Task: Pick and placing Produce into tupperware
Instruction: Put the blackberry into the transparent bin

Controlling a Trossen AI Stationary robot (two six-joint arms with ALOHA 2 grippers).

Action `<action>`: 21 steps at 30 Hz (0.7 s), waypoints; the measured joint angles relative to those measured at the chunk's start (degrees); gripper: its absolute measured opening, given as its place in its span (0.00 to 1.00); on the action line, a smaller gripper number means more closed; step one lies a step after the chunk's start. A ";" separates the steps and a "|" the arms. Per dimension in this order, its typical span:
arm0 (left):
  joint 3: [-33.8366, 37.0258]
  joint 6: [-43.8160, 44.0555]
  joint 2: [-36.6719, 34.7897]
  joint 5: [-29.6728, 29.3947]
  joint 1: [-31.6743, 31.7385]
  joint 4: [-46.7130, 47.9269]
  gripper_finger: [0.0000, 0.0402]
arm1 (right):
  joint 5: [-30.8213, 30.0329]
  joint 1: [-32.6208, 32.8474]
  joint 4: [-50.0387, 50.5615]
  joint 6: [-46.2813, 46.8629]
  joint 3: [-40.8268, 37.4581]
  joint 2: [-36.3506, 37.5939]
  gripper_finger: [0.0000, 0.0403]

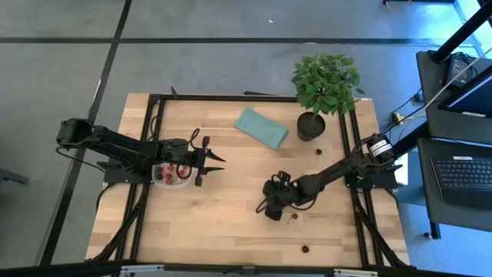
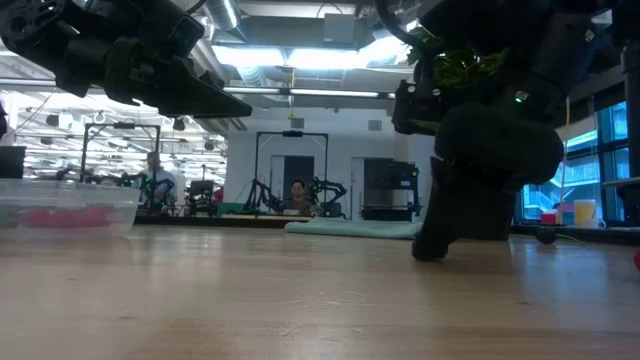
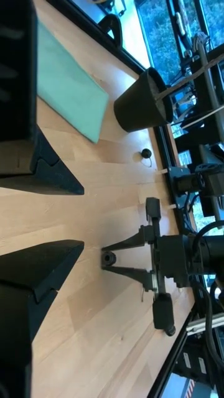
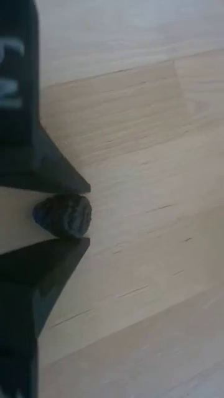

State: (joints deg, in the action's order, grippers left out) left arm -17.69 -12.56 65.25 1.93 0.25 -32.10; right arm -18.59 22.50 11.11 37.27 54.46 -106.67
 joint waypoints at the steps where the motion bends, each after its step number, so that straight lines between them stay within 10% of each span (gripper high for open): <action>1: 0.00 0.00 0.00 0.02 0.00 0.00 0.30 | 0.09 0.00 -0.02 0.00 0.00 0.00 0.28; 17: -0.02 -0.79 0.00 -0.65 0.00 -2.16 0.30 | -0.08 -3.05 -0.65 -1.94 7.36 -0.46 0.24; 21: -0.02 -15.97 0.00 -0.76 -0.28 -2.16 0.30 | -2.81 -5.83 -6.48 -9.64 11.14 -0.42 0.24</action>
State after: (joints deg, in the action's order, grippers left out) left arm -17.72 -28.52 65.25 1.17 -0.03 -34.26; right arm -21.40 16.67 4.64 27.63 65.60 -107.09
